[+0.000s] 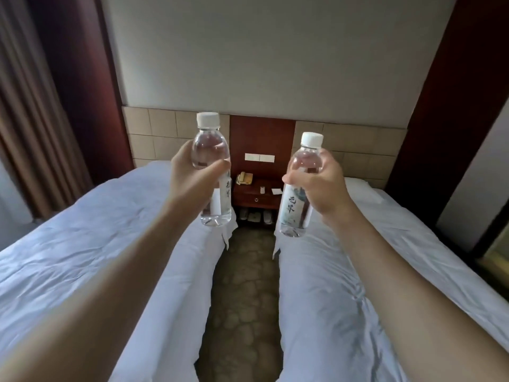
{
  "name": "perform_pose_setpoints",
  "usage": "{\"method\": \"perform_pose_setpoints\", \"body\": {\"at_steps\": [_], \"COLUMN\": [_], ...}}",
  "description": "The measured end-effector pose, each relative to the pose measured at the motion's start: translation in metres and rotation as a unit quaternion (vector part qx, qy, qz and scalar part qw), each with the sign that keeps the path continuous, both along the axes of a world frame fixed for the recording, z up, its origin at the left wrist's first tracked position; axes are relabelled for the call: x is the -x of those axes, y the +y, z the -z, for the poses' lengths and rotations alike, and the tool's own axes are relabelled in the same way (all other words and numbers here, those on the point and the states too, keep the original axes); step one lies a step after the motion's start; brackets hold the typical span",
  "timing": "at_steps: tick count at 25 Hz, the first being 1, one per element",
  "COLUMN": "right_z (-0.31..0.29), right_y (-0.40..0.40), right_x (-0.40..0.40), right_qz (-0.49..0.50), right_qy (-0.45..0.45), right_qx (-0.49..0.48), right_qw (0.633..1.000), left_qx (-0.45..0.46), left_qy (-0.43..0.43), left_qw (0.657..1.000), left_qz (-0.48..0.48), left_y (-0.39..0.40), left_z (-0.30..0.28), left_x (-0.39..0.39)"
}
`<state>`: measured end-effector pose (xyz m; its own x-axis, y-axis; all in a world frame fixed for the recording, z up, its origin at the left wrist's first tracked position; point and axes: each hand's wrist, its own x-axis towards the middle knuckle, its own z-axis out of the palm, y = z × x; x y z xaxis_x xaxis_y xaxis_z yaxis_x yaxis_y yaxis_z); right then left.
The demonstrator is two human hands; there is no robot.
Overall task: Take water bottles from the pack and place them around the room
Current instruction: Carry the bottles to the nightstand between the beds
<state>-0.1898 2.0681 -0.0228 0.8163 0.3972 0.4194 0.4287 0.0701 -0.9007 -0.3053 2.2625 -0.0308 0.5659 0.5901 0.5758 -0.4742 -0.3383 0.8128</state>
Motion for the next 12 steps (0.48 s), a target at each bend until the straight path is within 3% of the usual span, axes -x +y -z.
{"method": "perform_pose_setpoints", "body": {"at_steps": [6,12], "right_z": [0.025,0.045], "right_y": [0.037,0.099], "right_x": [-0.075,-0.210], "right_qz": [0.034,0.018], "right_qy": [0.026,0.039], "right_qx": [0.010,-0.004], "right_qw": [0.999,0.999], "left_qx": [0.004,0.008], "left_qy": [0.023,0.045], "left_qw": [0.999,0.998], "left_qz": [0.034,0.033], "left_y": [0.042,0.092], "left_z": [0.024,0.045], "left_x": [-0.085,-0.216]}}
